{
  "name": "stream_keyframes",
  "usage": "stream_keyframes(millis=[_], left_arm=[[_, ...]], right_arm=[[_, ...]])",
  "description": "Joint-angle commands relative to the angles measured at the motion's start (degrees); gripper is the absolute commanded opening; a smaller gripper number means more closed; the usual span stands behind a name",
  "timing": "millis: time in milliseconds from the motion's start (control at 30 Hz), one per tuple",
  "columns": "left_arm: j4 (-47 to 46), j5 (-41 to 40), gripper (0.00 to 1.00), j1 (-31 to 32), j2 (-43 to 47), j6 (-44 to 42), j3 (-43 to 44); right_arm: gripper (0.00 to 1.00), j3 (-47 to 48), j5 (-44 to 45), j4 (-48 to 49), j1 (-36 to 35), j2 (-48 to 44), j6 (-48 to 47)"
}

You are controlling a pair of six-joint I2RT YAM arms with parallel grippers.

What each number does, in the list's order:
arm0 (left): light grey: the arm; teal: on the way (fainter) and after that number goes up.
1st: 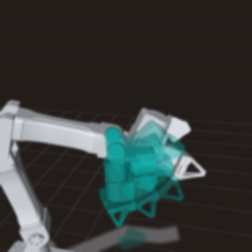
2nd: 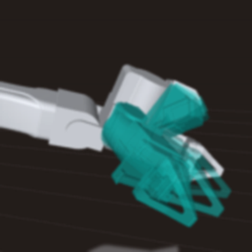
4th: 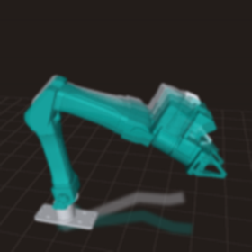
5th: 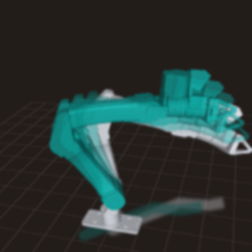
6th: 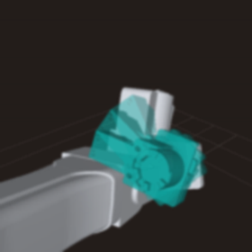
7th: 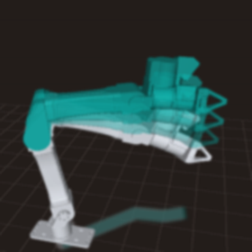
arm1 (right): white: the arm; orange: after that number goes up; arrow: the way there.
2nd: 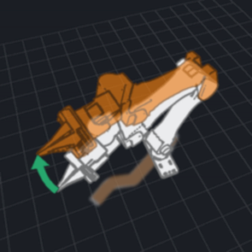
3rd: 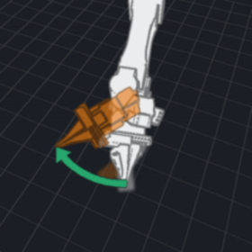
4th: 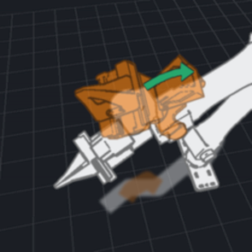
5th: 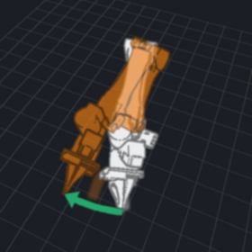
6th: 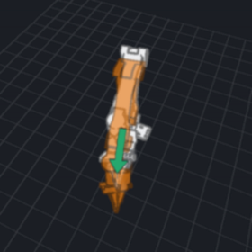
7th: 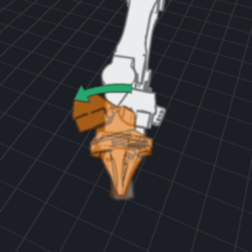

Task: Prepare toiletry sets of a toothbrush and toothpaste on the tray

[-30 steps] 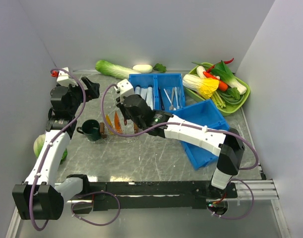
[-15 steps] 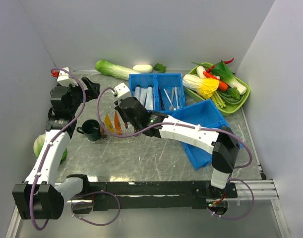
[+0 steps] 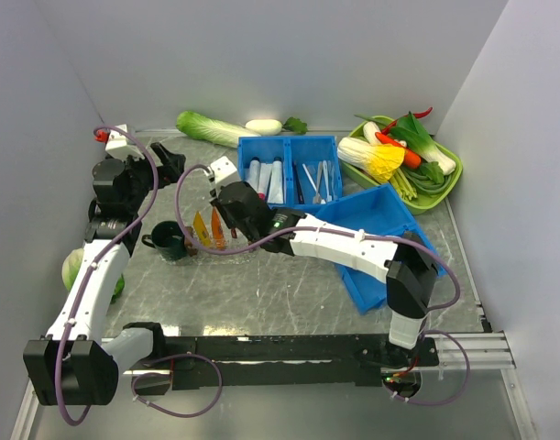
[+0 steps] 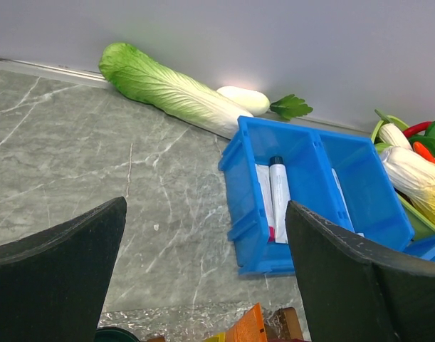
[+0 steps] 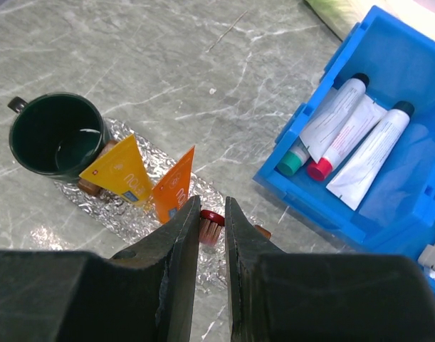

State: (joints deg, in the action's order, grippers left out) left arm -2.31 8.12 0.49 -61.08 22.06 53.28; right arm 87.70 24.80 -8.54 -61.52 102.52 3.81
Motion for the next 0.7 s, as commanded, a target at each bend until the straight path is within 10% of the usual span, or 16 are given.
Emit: stream_keyframes(millis=[0,667], left_arm=[[-1.7,1.4,0.97,-0.3,-0.4,0.6,2.1],[-2.2,2.5,0.97,-0.3,-0.8,1.1,1.9]], right_arm=[[0.00,0.5,0.6,1.5,0.2,1.8,0.8],[0.00,2.3,1.0,-0.7,0.2,3.5,-1.5]])
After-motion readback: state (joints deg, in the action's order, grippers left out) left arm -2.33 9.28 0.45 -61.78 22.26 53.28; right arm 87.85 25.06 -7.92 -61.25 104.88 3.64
